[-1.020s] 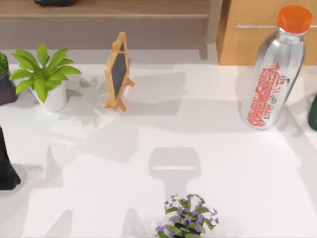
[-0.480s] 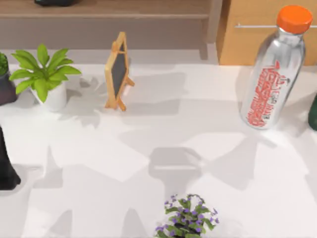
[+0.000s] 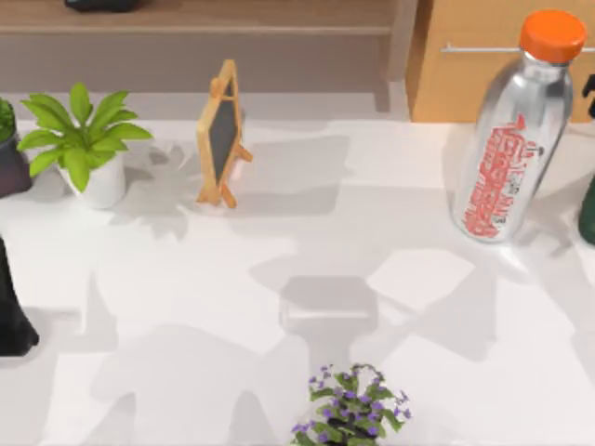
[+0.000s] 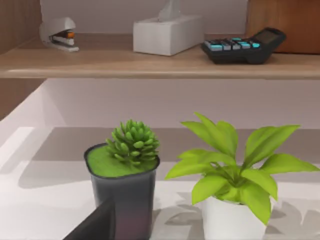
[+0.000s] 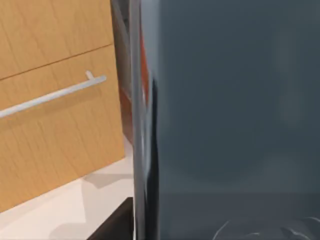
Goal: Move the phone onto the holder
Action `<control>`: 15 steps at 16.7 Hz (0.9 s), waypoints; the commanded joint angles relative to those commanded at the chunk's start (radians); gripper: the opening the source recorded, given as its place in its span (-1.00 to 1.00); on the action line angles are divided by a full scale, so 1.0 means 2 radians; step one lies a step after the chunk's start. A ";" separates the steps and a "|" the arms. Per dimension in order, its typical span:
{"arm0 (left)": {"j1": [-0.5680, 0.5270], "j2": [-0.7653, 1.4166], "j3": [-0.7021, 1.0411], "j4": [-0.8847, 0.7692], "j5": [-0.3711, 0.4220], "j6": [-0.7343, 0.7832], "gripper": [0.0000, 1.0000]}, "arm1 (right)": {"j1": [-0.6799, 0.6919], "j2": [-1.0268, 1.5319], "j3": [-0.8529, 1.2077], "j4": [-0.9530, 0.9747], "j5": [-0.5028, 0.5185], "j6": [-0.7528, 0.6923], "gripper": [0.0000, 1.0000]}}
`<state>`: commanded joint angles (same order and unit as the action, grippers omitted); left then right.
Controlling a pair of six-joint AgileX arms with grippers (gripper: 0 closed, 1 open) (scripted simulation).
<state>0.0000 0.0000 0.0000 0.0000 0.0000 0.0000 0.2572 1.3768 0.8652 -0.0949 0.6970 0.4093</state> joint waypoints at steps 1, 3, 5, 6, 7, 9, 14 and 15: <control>0.000 0.000 0.000 0.000 0.000 0.000 1.00 | 0.000 0.000 0.000 0.000 0.000 0.000 -1.00; 0.000 0.000 0.000 0.000 0.000 0.000 1.00 | 0.000 0.000 0.000 0.000 0.000 0.000 -1.00; 0.000 0.000 0.000 0.000 0.000 0.000 1.00 | -0.002 0.002 0.000 -0.001 -0.001 0.001 -1.00; 0.000 0.000 0.000 0.000 0.000 0.000 1.00 | -0.004 0.001 -0.001 0.001 -0.003 0.001 -1.00; 0.000 0.000 0.000 0.000 0.000 0.000 1.00 | -0.008 -0.001 -0.002 0.002 -0.005 0.001 -1.00; 0.000 0.000 0.000 0.000 0.000 0.000 1.00 | -0.019 0.003 -0.003 0.011 -0.010 -0.002 -1.00; 0.000 0.000 0.000 0.000 0.000 0.000 1.00 | -0.045 0.062 0.013 0.067 -0.035 -0.028 -1.00; 0.000 0.000 0.000 0.000 0.000 0.000 1.00 | -0.049 0.072 0.015 0.077 -0.039 -0.032 -1.00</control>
<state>0.0000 0.0000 0.0000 0.0000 0.0000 0.0000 0.1597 1.5218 0.8960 0.0591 0.6183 0.3454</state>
